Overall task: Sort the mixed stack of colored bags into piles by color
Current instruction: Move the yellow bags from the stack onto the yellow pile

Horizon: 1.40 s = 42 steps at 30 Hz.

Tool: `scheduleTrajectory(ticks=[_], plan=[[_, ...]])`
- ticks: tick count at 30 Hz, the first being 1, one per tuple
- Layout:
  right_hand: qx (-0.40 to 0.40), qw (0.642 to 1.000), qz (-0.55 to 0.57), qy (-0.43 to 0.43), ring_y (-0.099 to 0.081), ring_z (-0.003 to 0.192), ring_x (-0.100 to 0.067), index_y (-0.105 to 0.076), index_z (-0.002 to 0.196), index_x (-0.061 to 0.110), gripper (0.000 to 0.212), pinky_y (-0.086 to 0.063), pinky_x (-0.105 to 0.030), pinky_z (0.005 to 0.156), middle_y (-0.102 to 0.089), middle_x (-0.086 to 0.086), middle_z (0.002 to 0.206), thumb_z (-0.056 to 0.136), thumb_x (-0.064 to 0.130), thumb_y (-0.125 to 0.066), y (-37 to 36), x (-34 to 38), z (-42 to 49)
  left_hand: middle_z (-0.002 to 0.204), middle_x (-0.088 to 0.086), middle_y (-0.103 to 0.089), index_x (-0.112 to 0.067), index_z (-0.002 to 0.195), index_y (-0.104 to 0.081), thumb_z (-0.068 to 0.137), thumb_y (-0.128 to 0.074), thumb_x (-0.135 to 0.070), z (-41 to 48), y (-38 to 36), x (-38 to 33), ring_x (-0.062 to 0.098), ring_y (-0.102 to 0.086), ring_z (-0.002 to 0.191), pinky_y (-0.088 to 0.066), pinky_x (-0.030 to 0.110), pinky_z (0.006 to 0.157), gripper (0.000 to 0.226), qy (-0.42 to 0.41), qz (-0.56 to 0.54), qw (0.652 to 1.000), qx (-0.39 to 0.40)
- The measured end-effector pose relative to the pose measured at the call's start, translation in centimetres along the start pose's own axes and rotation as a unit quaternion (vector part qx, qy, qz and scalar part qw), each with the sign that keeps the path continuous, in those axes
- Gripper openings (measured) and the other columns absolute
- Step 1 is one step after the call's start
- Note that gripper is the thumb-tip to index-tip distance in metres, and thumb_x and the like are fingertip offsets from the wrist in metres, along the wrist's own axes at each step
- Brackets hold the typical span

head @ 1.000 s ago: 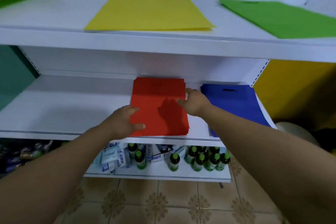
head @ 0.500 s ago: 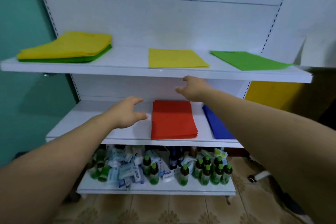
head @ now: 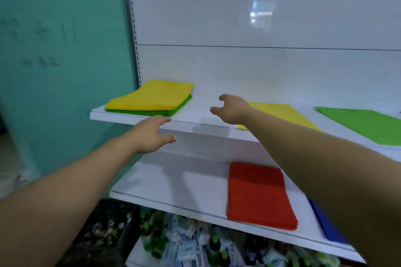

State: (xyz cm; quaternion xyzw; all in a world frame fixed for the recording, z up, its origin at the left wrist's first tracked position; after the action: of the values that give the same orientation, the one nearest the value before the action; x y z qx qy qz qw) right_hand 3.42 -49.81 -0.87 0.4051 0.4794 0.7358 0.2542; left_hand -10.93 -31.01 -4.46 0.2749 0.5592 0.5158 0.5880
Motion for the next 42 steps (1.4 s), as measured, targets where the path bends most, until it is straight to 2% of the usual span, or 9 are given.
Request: scheduleTrajectory(ticks=[10, 15, 21, 25, 27, 30, 33, 37, 42], plan=[[0.034, 0.996, 0.013, 0.079, -0.037, 0.135, -0.03, -0.029, 0.147, 0.007, 0.067, -0.034, -0.034, 0.104, -0.038, -0.013, 0.149, 0.097, 0.047, -0.046, -4.1, 6.6, 14.2, 0.154, 0.001, -0.029, -0.018, 0.145, -0.035, 0.087, -0.062, -0.042, 7.8, 2.7, 8.0, 0.016, -0.025, 0.141, -0.019, 0.027, 0.113, 0.068, 0.066, 0.03, 0.997, -0.03], [0.042, 0.996, 0.014, 0.083, -0.038, 0.134, -0.029, -0.029, 0.148, 0.007, 0.067, -0.034, -0.033, 0.103, -0.037, -0.012, 0.15, 0.097, 0.047, -0.045, -7.1, 8.8, 18.8, 0.154, 0.0, -0.029, -0.019, 0.145, -0.036, 0.088, -0.059, -0.048, 11.3, 3.3, 12.6, 0.016, -0.025, 0.141, -0.019, 0.028, 0.113, 0.068, 0.086, 0.03, 0.995, -0.032], [0.029, 0.999, -0.002, 0.021, -0.041, 0.132, -0.03, -0.033, 0.145, 0.008, 0.064, -0.037, -0.034, 0.101, -0.04, -0.012, 0.147, 0.096, 0.048, -0.045, -10.3, 9.4, 23.5, 0.152, 0.002, -0.032, -0.017, 0.143, -0.039, 0.091, -0.049, -0.054, 17.1, 4.1, 18.0, 0.02, -0.031, 0.138, -0.025, 0.031, 0.11, 0.064, 0.078, 0.027, 0.996, -0.023], [0.011, 0.998, -0.028, -0.061, -0.047, 0.123, -0.033, -0.04, 0.136, 0.005, 0.062, -0.041, -0.036, 0.095, -0.047, -0.017, 0.137, 0.095, 0.051, -0.044, -11.7, 8.7, 26.2, 0.151, 0.004, -0.034, -0.017, 0.142, -0.041, 0.093, -0.045, -0.053, 21.3, 4.5, 21.2, 0.023, -0.034, 0.137, -0.027, 0.033, 0.109, 0.061, 0.067, 0.027, 0.997, -0.023], [0.003, 0.994, -0.031, -0.103, -0.049, 0.121, -0.034, -0.042, 0.133, 0.004, 0.063, -0.042, -0.036, 0.093, -0.05, -0.018, 0.133, 0.094, 0.054, -0.044, -12.1, 8.3, 27.2, 0.155, 0.003, -0.027, -0.019, 0.145, -0.035, 0.091, -0.047, -0.055, 23.1, 4.5, 22.6, 0.023, -0.029, 0.14, -0.025, 0.036, 0.114, 0.066, 0.063, 0.045, 0.997, -0.004], [-0.004, 0.989, -0.016, -0.146, -0.054, 0.114, -0.032, -0.047, 0.126, 0.004, 0.062, -0.042, -0.034, 0.083, -0.057, -0.015, 0.125, 0.09, 0.055, -0.051, -12.7, 7.9, 28.2, 0.159, 0.003, -0.01, -0.024, 0.151, -0.016, 0.085, -0.054, -0.059, 25.0, 4.3, 24.2, 0.023, -0.016, 0.145, -0.017, 0.04, 0.117, 0.084, 0.062, 0.04, 0.994, 0.079], [-0.015, 0.986, 0.001, -0.165, -0.054, 0.112, -0.031, -0.047, 0.124, 0.006, 0.058, -0.043, -0.032, 0.08, -0.057, -0.014, 0.123, 0.086, 0.047, -0.062, -12.7, 8.0, 28.9, 0.158, 0.002, -0.017, -0.022, 0.151, -0.021, 0.083, -0.051, -0.065, 26.0, 4.3, 24.6, 0.023, -0.023, 0.142, -0.021, 0.036, 0.114, 0.085, 0.061, 0.038, 0.987, 0.146], [-0.028, 0.985, -0.003, -0.169, -0.053, 0.115, -0.032, -0.041, 0.132, 0.008, 0.058, -0.047, -0.037, 0.087, -0.053, -0.014, 0.127, 0.086, 0.031, -0.066, -12.3, 8.4, 29.4, 0.149, 0.005, -0.038, -0.022, 0.143, -0.039, 0.085, -0.045, -0.067, 27.2, 4.8, 24.2, 0.026, -0.04, 0.131, -0.034, 0.035, 0.106, 0.074, 0.046, 0.074, 0.989, 0.119], [-0.054, 0.986, -0.037, -0.156, -0.054, 0.113, -0.033, -0.04, 0.134, 0.007, 0.047, -0.049, -0.037, 0.085, -0.054, -0.016, 0.127, 0.09, 0.014, -0.055, -11.3, 7.9, 29.2, 0.149, 0.004, -0.035, -0.027, 0.142, -0.037, 0.081, -0.055, -0.065, 27.5, 4.2, 23.8, 0.026, -0.04, 0.131, -0.035, 0.035, 0.105, 0.075, 0.042, 0.06, 0.989, 0.127]])
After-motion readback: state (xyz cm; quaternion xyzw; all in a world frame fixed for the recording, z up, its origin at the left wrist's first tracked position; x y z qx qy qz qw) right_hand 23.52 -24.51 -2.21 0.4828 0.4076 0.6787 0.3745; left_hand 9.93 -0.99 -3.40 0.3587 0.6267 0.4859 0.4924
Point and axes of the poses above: each hand's wrist, its own z-axis towards the middle knuckle, its own y-axis out of the back of the hand, x = y × z, the point moved 3 cm from there along z, towards the middle knuckle
